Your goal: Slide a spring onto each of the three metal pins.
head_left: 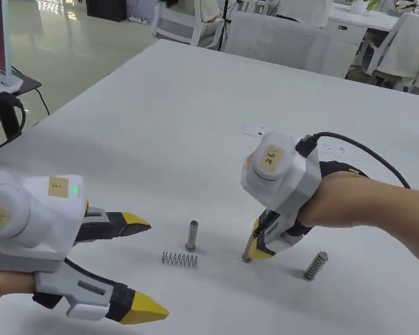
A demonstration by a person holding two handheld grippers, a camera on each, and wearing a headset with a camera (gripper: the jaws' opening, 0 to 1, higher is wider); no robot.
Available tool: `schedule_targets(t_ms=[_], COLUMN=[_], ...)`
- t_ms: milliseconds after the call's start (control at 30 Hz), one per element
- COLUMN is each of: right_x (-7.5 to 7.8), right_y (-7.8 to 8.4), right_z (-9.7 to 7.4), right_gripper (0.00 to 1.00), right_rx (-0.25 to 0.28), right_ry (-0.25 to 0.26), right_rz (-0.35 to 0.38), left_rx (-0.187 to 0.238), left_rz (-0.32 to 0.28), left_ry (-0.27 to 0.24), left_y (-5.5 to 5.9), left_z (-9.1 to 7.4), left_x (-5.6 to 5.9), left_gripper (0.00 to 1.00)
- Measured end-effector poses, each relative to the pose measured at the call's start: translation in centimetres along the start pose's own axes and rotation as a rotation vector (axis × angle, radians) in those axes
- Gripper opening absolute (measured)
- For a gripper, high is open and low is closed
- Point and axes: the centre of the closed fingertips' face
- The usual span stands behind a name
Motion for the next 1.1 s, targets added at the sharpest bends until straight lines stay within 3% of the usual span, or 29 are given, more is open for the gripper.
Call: schedule_targets(t_ms=[233,433,1100], right_x=[0.0,-0.1,-1.2], right_y=[0.0,0.1,-2.8], right_z=[0.0,0.0,-0.5], right_gripper=[0.09,0.15,0.21], right_rx=[-0.005,-0.007,0.048], right_ry=[-0.001,-0.002,-0.004], right_rz=[-0.005,-0.011,-0.053], left_rx=[0.000,0.000,0.001], left_rz=[0.000,-0.003,0.003], left_ry=[0.004,0.003,-0.005], left_y=[0.0,0.1,-0.1], left_z=[0.1,0.0,-0.2], left_x=[0.1,0.1,0.4], left_gripper=[0.70,0.70,0.70])
Point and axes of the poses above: the centre of the closed fingertips' face, and the gripper's own axes: z roughly forward along the fingers, x roughly to its right, y roughly out of its underside, and after that the axes turned 2 degrees about y, right-handed
